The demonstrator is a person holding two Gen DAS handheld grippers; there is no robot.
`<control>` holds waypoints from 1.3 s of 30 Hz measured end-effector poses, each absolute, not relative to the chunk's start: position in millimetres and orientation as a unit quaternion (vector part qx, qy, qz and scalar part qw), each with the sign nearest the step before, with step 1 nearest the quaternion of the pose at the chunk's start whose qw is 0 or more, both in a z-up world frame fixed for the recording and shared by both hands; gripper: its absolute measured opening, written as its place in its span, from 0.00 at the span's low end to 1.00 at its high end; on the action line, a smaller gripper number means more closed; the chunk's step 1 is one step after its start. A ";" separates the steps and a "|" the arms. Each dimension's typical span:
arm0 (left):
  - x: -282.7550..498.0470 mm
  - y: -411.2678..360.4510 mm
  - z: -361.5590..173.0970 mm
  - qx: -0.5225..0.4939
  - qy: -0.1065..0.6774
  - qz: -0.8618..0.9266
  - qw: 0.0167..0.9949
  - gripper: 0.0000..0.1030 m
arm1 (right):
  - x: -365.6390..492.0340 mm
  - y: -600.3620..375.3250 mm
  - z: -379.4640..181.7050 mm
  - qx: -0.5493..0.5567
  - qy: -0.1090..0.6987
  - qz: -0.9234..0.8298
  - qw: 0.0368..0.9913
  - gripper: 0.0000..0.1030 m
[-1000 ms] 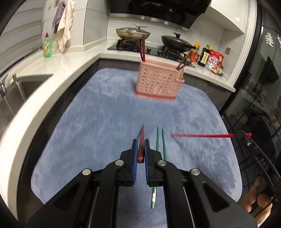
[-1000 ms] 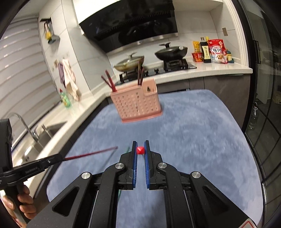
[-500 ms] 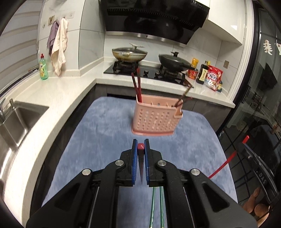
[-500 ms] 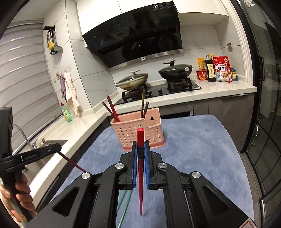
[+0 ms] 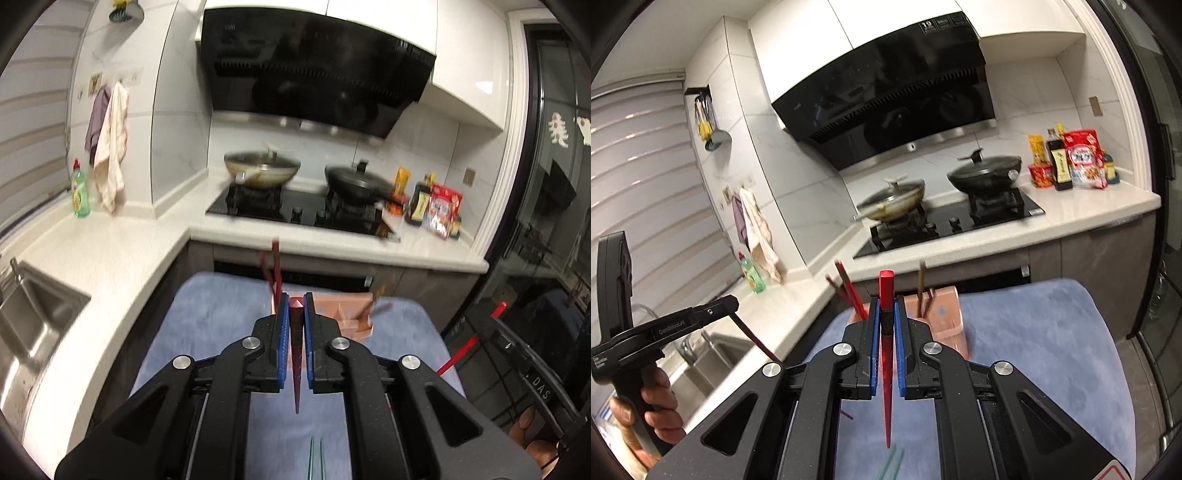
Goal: Organize utensils
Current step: 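Lift and carry both chopsticks over the pink holder with both tools, then open both tools to drop the chopsticks into the holder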
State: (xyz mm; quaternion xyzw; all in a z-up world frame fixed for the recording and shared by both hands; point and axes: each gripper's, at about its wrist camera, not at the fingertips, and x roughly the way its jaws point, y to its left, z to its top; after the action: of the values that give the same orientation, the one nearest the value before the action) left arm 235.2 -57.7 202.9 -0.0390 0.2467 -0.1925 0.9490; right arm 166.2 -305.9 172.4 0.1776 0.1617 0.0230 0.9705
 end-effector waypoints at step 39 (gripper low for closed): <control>356.0 -115.1 185.2 -0.027 0.223 -0.173 0.959 0.10 | 320.0 -299.2 156.2 0.128 0.179 -0.014 0.975 0.14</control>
State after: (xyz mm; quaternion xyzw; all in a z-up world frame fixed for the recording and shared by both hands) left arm 356.0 -115.1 185.2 -0.0272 0.2232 -0.1728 0.9589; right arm 320.0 -299.2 156.2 0.1282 0.1790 -0.0139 0.9754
